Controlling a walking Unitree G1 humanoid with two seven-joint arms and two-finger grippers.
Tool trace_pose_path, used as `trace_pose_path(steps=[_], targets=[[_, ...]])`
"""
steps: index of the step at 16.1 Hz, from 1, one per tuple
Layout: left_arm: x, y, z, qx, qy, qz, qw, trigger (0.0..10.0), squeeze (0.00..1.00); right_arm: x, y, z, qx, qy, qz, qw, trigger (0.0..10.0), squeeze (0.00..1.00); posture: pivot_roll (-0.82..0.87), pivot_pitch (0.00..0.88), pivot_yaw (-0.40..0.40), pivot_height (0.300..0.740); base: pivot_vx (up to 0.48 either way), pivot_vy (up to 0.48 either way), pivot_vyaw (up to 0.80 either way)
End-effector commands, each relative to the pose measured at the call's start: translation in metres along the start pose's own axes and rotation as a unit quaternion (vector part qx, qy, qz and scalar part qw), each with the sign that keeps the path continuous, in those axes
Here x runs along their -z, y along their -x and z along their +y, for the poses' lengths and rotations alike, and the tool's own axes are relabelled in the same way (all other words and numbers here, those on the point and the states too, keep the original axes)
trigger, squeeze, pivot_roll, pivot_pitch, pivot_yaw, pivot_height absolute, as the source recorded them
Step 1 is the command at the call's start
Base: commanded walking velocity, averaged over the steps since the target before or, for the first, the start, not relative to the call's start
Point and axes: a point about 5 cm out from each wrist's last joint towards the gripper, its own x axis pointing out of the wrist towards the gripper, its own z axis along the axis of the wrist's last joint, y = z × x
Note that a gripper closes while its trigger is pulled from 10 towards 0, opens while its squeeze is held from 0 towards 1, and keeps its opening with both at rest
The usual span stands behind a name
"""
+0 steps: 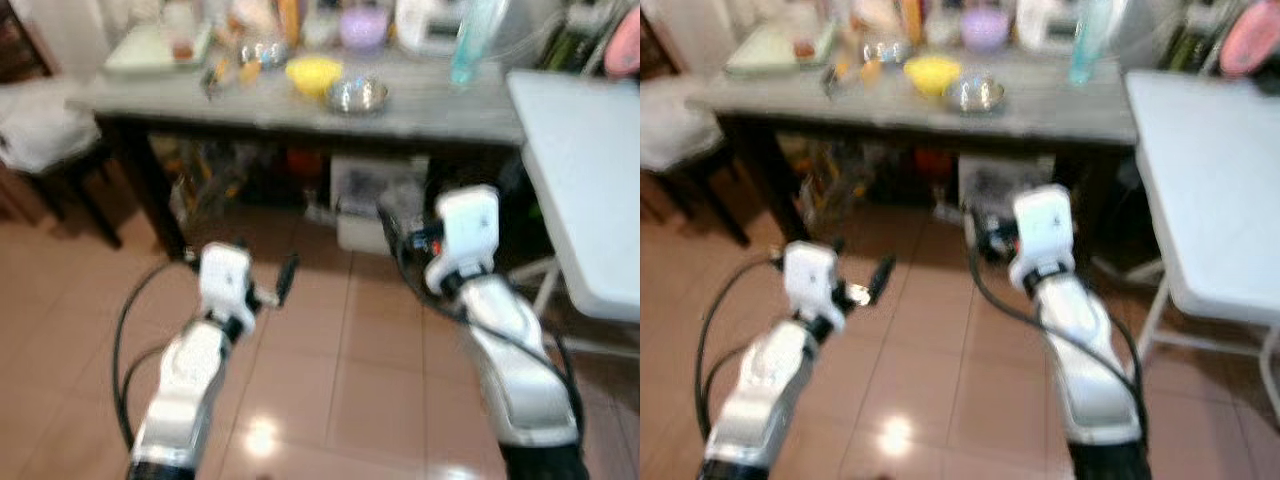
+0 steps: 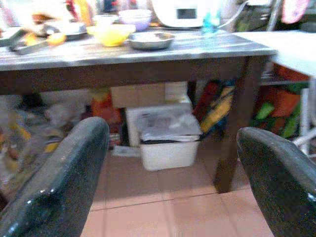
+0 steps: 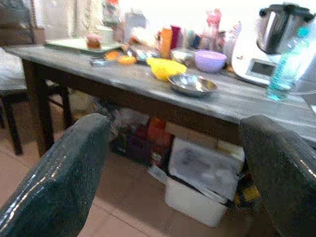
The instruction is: Setting the table
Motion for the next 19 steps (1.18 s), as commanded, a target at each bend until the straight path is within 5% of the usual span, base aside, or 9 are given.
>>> trace_pose_path(steps=[1,4,12,19], targets=[[-0.002,0.001,0.003,0.001,-0.005,-0.001,1.000,10.0,0.00,0.001,0.000,0.001,0.003,-0.003,0.000,1.000,10.0,0.00,-0.07,0.088,0.024,0.740,0.000,-0.281,0.00],[-0.001,0.002,0.004,0.001,-0.004,0.000,1.000,10.0,0.00,0.005,0.004,0.000,0.006,-0.003,0.004,1.000,10.0,0.00,-0.06,0.089,0.025,0.740,0.000,-0.286,0.00],[0.012,0.025,0.016,-0.032,-0.007,0.026,0.999,10.0,0.00,0.041,0.054,-0.008,0.056,-0.013,0.066,0.996,10.0,0.00,-0.07,0.102,0.041,0.740,0.000,-0.292,0.00],[0.011,0.025,0.015,-0.029,-0.007,0.028,0.999,10.0,0.00,0.037,0.053,-0.011,0.073,-0.014,0.059,0.995,10.0,0.00,-0.07,0.108,0.046,0.740,0.000,-0.353,0.00]])
